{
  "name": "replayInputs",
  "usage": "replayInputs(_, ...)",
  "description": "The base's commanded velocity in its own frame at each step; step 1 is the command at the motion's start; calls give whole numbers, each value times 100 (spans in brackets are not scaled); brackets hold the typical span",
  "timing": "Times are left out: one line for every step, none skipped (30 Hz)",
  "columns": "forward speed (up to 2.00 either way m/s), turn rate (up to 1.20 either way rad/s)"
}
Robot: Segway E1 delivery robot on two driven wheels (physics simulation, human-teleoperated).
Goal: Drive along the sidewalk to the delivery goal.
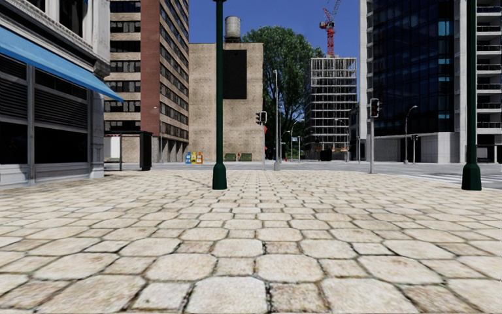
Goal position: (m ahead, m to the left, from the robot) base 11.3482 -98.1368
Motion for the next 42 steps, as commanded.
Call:
replayInputs(127, 0)
replayInputs(127, 0)
replayInputs(127, 0)
replayInputs(127, 0)
replayInputs(128, 0)
replayInputs(128, 0)
replayInputs(128, 0)
replayInputs(128, 0)
replayInputs(140, 0)
replayInputs(154, 0)
replayInputs(200, 0)
replayInputs(200, 0)
replayInputs(200, 0)
replayInputs(200, 0)
replayInputs(200, 0)
replayInputs(200, 0)
replayInputs(200, 0)
replayInputs(200, 0)
replayInputs(200, 0)
replayInputs(200, 0)
replayInputs(200, 0)
replayInputs(200, 0)
replayInputs(200, 0)
replayInputs(200, 0)
replayInputs(200, 0)
replayInputs(200, 0)
replayInputs(200, 0)
replayInputs(200, 0)
replayInputs(200, 0)
replayInputs(200, 0)
replayInputs(200, 0)
replayInputs(200, 0)
replayInputs(200, 0)
replayInputs(200, 0)
replayInputs(200, 0)
replayInputs(200, 0)
replayInputs(200, -12)
replayInputs(200, -41)
replayInputs(200, -66)
replayInputs(200, -66)
replayInputs(200, -83)
replayInputs(200, -97)
